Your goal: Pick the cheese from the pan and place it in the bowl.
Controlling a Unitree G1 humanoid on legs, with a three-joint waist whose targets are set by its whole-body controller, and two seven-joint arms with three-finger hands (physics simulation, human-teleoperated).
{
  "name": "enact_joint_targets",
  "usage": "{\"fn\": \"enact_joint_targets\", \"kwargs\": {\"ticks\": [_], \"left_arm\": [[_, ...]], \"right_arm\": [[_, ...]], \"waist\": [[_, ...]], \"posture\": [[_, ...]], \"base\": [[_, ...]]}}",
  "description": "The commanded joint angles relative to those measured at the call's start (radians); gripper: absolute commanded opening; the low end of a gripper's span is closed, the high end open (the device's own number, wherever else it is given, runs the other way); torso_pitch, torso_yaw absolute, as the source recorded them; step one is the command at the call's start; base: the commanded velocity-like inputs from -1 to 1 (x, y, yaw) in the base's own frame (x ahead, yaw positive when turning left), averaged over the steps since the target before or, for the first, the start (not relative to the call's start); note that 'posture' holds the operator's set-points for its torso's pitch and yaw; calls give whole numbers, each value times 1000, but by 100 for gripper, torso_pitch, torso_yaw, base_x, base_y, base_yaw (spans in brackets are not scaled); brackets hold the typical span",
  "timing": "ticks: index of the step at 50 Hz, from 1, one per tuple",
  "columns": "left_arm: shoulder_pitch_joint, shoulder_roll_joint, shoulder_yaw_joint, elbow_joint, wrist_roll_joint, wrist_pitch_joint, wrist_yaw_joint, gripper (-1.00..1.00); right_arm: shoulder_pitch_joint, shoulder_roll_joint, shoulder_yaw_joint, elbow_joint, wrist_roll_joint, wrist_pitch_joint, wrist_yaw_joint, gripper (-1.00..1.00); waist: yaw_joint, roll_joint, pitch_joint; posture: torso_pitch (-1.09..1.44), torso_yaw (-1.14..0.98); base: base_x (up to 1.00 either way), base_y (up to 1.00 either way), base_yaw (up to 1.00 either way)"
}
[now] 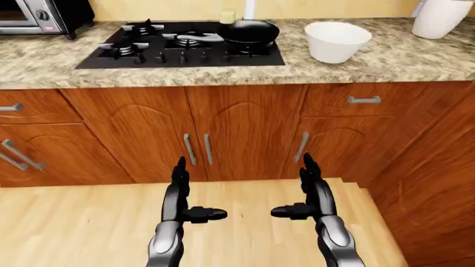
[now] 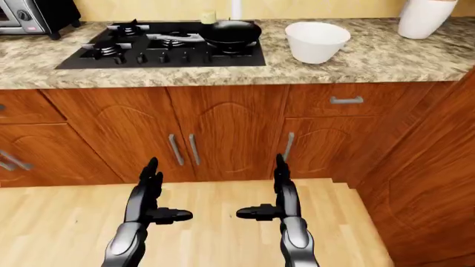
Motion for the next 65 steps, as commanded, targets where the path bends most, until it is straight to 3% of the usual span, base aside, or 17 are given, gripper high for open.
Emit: {"fn": "enact_joint_targets", "kwargs": {"ticks": [1,3,4,5,7,18,22,23,26,29,33,42,48,51,56,62,65], "left_arm": [[-84,8,34,-18,-32,-16,18,100],[-78,12,29,-20,-35,-21,16,100],[-72,13,29,-34,-41,-22,13,100],[-69,14,31,-44,-46,-18,10,100],[-77,15,37,-35,-54,-18,12,100],[-73,39,90,-128,-127,133,-23,100],[-84,63,133,-324,-144,172,13,100],[-119,56,176,-368,-227,317,55,100],[-201,92,223,-407,-268,363,124,100],[-265,155,252,-502,-300,431,175,100],[-480,276,322,-607,-417,683,274,100],[-868,520,339,-351,-597,853,347,100],[-1160,674,295,-331,-673,906,427,100],[-1205,682,286,-255,-660,848,435,100],[-1197,769,371,-184,-732,791,450,100],[-1098,811,287,-235,-666,639,387,100],[-1107,787,321,-255,-709,650,377,100]], "right_arm": [[-62,-5,-19,-23,28,-48,0,100],[-59,-6,-18,-28,30,-44,-4,100],[-60,-6,-23,-23,41,-48,-5,100],[-53,-7,-26,-41,46,-48,-9,100],[-64,-9,-29,-10,54,-63,-6,100],[-48,-16,-25,-45,43,-52,4,100],[-42,-28,-24,-345,38,155,1,100],[-41,-37,-14,-421,1,208,-1,100],[-82,-36,-31,-626,1,419,3,100],[-211,-55,-66,-739,-2,611,18,100],[-568,-137,-123,-781,7,940,-43,100],[-1116,-292,-230,-640,197,1284,-147,100],[-1378,-467,-216,-459,215,1327,-165,100],[-1396,-532,-199,-398,215,1220,-128,100],[-1341,-582,-247,-397,245,1127,-97,100],[-1148,-637,-272,-495,291,1042,-46,100],[-1085,-666,-280,-526,275,1023,-36,100]], "waist": [[-2,-8,-1],[6,0,-62],[6,-1,-54],[5,-6,-18],[5,-7,-69],[6,-1,-85],[8,-1,-93],[8,-1,-94],[10,0,-89],[10,2,-91],[3,6,-93],[7,23,-64],[0,24,-35],[2,15,-21],[2,21,-25],[5,20,-22],[8,13,-27]], "posture": [[0,0],[0,0],[0,0],[0,0],[0,0],[0,0],[0,0],[0,0],[0,0],[0,0],[0,0],[0,0],[0,0],[0,0],[0,0],[0,0],[0,0]], "base": [[0,0,0],[0,0,0],[0,0,0],[0,0,0],[0,0,0],[0,0,0],[0,0,0],[0,0,0],[0,0,0],[0,0,0],[0,0,0],[0,0,0],[0,0,0],[0,0,0],[0,0,0],[0,0,0],[0,0,0]]}}
